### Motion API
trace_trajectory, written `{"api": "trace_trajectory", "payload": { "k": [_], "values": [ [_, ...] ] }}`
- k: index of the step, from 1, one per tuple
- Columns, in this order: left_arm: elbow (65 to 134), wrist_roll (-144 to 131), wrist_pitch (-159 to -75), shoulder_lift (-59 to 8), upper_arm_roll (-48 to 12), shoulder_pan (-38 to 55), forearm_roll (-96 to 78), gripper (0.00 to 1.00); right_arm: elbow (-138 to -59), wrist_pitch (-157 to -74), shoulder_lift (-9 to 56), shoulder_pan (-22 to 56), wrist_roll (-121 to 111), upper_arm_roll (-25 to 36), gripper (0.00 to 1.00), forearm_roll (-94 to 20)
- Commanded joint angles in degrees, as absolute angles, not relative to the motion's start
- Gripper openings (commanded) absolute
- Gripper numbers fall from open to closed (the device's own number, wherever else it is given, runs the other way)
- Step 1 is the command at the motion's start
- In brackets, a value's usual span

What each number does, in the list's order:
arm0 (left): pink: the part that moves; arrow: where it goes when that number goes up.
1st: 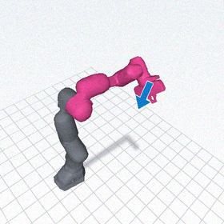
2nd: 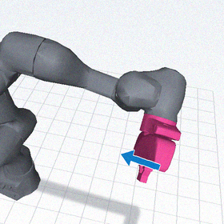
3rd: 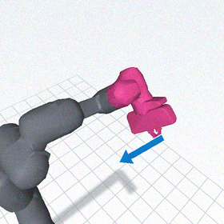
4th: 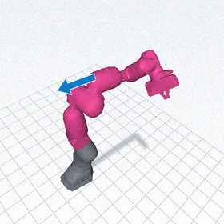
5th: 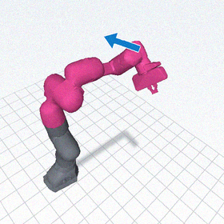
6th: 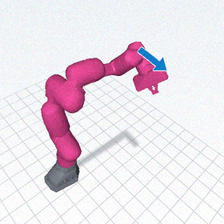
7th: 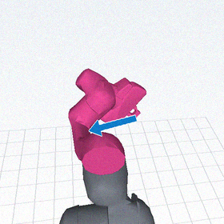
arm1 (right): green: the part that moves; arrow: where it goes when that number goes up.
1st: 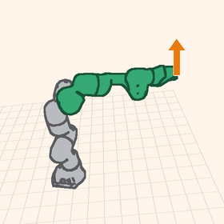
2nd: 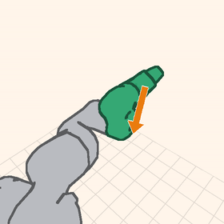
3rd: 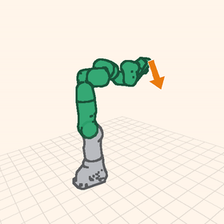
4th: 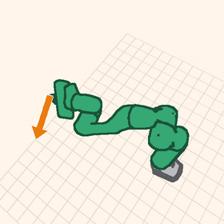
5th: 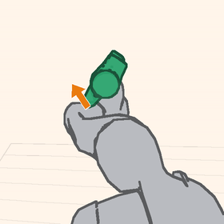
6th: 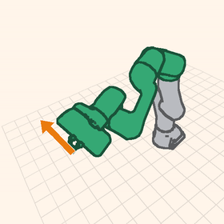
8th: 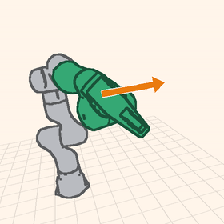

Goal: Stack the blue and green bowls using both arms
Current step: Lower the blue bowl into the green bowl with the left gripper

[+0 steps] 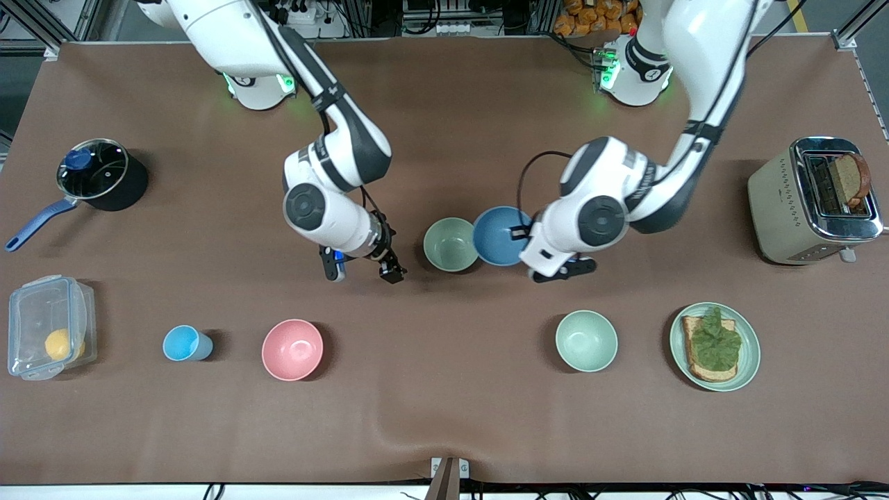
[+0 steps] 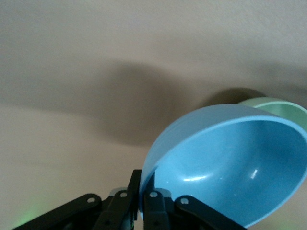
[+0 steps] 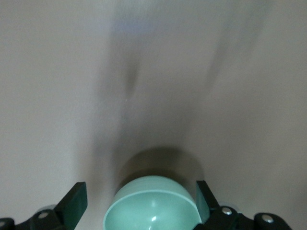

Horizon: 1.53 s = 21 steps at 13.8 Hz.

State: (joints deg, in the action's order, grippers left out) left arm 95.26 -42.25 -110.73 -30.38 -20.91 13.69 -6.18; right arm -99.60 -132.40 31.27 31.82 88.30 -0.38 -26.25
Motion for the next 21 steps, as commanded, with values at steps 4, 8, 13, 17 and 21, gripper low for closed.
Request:
{"api": "trace_trajectory", "payload": {
  "k": [4, 8, 13, 17, 21],
  "values": [
    [90.7, -48.8, -116.7, -35.8, -20.7, 17.3, -7.2, 0.00, -104.8, -143.3, 33.4, 32.3, 83.9, -1.5, 1.00, -30.8],
    [90.7, -50.1, -119.9, -37.1, -20.7, 19.1, -7.2, 0.00, -105.0, -145.8, 34.4, 33.0, 83.9, -1.4, 1.00, -33.0],
    [90.4, -50.1, -121.5, -38.8, -20.5, 20.6, -7.1, 0.00, -105.3, -148.2, 35.6, 33.9, 83.9, -1.4, 1.00, -34.2],
    [89.4, -50.1, -122.2, -41.0, -20.0, 22.6, -7.0, 0.00, -105.3, -148.8, 36.1, 34.7, 84.1, -1.4, 1.00, -34.3],
    [88.6, -49.8, -122.3, -41.3, -19.8, 23.7, -5.2, 1.00, -105.3, -150.4, 36.6, 35.6, 84.5, -1.4, 1.00, -34.3]
  ]
}}
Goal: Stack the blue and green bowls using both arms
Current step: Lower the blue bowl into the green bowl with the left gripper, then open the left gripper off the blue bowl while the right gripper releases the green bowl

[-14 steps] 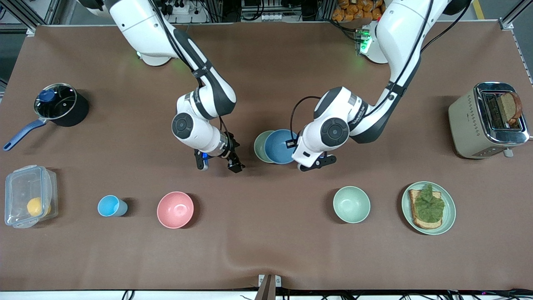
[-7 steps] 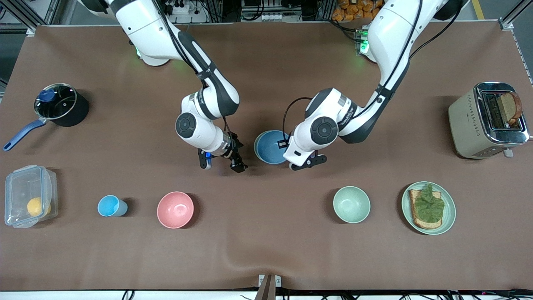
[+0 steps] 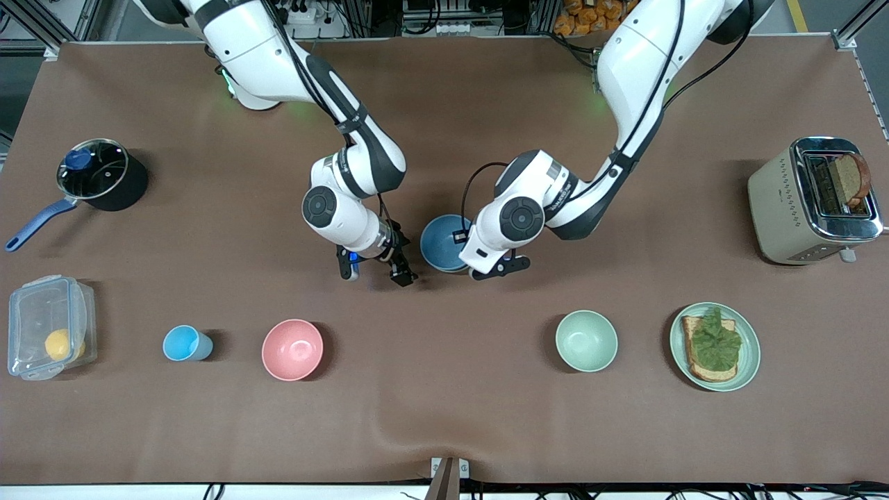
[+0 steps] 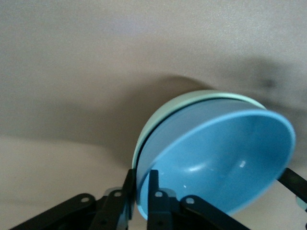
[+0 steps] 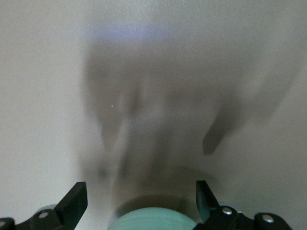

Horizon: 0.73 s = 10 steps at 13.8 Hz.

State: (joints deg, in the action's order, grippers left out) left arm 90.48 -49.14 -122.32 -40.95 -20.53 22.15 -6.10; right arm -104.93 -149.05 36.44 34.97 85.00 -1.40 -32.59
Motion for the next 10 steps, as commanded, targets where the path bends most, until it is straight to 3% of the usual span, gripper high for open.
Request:
{"api": "trace_trajectory", "payload": {
  "k": [1, 10],
  "values": [
    [88.6, -49.9, -122.1, -40.7, -19.8, 23.8, -4.9, 1.00, -105.3, -150.4, 36.7, 35.6, 84.5, -1.4, 1.00, -34.2],
    [87.4, -49.6, -108.4, -25.0, -19.0, 14.9, 7.7, 1.00, -105.9, -149.4, 36.0, 35.3, 83.6, -1.3, 1.00, -34.2]
  ]
}}
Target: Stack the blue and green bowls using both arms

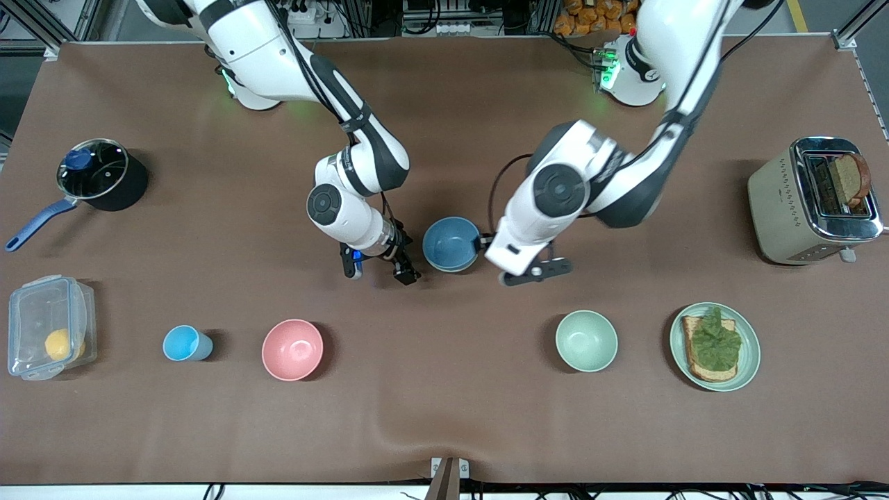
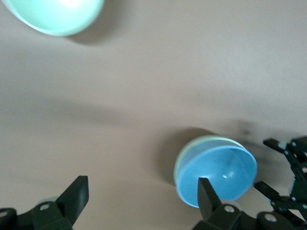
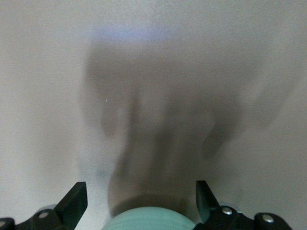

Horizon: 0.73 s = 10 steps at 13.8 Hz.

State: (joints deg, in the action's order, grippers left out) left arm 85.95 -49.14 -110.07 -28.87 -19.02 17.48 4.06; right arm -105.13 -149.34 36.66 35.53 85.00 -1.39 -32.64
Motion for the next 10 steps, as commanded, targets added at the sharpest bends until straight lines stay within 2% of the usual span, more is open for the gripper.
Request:
{"api": "trace_trajectory", "payload": {
  "k": [1, 7, 10],
  "values": [
    [87.4, -49.3, -108.4, -23.5, -19.0, 12.9, 9.0, 1.00, -105.7, -148.5, 35.3, 34.9, 83.1, -1.3, 1.00, -34.2],
    [87.9, -34.0, -102.8, -14.1, -19.6, 1.1, 9.0, 1.00, -105.1, -121.8, 25.3, 26.7, 76.0, 1.0, 1.00, -31.5],
    [88.8, -26.7, -98.4, -8.7, -19.6, -3.4, 6.1, 1.00, -103.9, -113.4, 23.2, 24.2, 73.8, 2.1, 1.00, -29.7]
  ]
}}
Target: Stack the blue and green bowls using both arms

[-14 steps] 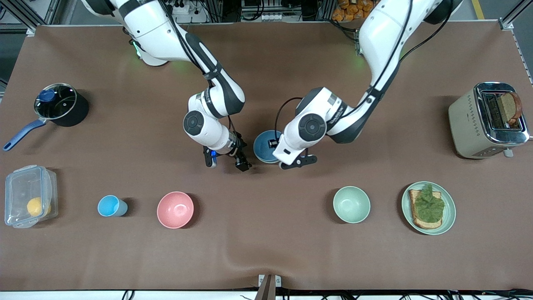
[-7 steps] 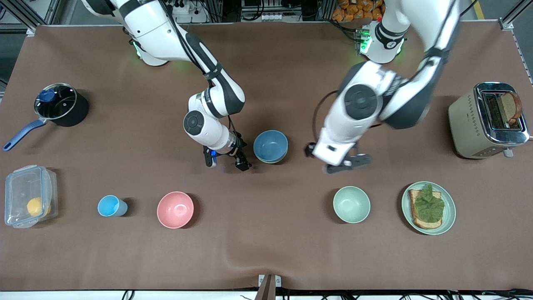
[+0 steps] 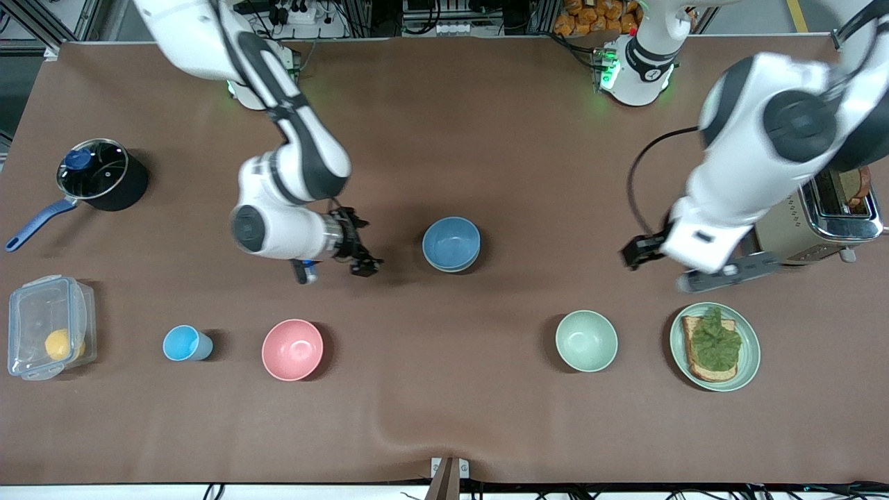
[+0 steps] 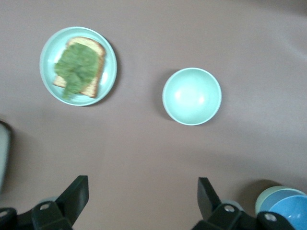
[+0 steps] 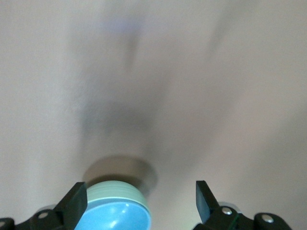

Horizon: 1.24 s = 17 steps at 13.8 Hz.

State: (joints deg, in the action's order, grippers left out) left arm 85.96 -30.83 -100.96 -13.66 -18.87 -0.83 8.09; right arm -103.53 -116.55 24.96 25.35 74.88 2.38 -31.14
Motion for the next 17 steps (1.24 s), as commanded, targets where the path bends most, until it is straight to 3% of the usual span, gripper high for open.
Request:
{"api": "trace_trajectory", "payload": {
  "k": [1, 5, 8, 17],
  "values": [
    [89.0, -24.5, -96.7, -7.7, -19.0, -3.5, 6.1, 1.00, -103.5, -111.2, 22.7, 23.1, 72.9, 2.1, 1.00, -29.0],
    [92.1, -17.8, -94.8, -3.5, -13.0, -0.9, 5.2, 1.00, -100.7, -102.6, 21.9, 18.6, 69.5, 2.1, 1.00, -27.2],
    [92.3, -12.2, -92.9, 1.0, -3.4, 4.6, 0.8, 1.00, -99.8, -98.4, 21.3, 15.7, 65.5, 2.0, 1.00, -25.5],
    [88.5, -8.4, -91.0, -0.8, -2.9, 4.1, 0.1, 1.00, -99.5, -89.2, 17.4, 9.0, 51.7, 1.2, 1.00, -17.9]
  ]
}}
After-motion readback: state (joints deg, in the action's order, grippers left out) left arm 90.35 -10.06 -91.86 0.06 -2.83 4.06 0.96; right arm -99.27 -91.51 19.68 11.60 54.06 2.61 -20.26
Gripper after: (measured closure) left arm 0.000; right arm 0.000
